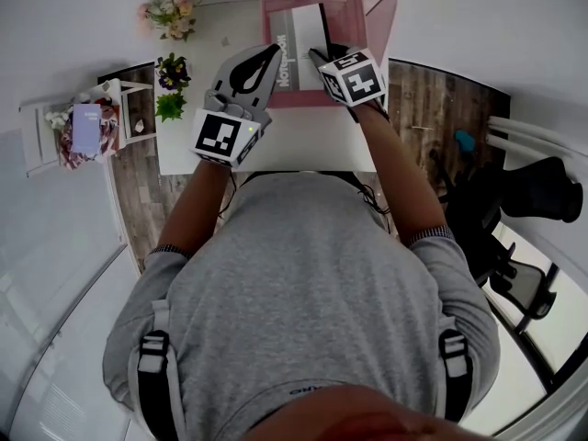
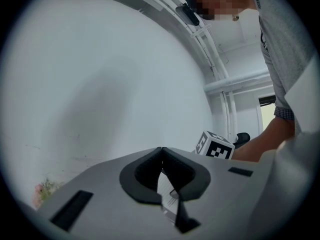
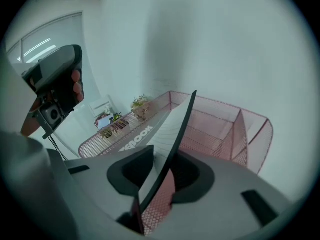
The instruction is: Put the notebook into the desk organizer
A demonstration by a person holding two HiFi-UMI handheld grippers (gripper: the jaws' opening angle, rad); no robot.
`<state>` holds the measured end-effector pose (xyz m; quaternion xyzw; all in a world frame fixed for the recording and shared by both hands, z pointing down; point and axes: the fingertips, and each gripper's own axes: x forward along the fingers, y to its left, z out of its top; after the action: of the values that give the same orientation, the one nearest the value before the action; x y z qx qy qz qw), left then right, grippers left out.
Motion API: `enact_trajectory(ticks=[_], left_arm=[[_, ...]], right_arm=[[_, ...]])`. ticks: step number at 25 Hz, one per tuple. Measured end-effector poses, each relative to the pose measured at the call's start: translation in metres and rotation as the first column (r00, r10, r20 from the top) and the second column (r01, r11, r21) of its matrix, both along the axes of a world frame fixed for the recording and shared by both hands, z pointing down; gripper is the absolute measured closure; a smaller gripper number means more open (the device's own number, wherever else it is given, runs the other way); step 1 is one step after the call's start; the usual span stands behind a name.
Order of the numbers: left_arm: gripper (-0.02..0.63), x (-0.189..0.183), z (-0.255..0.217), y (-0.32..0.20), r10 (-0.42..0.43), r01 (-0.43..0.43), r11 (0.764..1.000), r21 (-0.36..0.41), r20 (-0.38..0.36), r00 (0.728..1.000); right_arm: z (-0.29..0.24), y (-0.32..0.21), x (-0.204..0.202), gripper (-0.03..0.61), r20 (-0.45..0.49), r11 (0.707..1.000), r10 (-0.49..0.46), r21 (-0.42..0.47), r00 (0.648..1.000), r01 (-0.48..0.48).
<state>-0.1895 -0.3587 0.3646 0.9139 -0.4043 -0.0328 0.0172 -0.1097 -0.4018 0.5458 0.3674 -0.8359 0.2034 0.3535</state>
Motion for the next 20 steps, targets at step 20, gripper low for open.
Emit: enact_trajectory(ticks=[20], left_arm=[[0.594,-0.016,-0.002,0.01,0.063,-0.063,0.998,0.015,-0.039,0.997]], right_arm=[[-0.019,-0.002,0.023,0.29,-0.209,0.987,0.1,0.144,0.973,-0.071]])
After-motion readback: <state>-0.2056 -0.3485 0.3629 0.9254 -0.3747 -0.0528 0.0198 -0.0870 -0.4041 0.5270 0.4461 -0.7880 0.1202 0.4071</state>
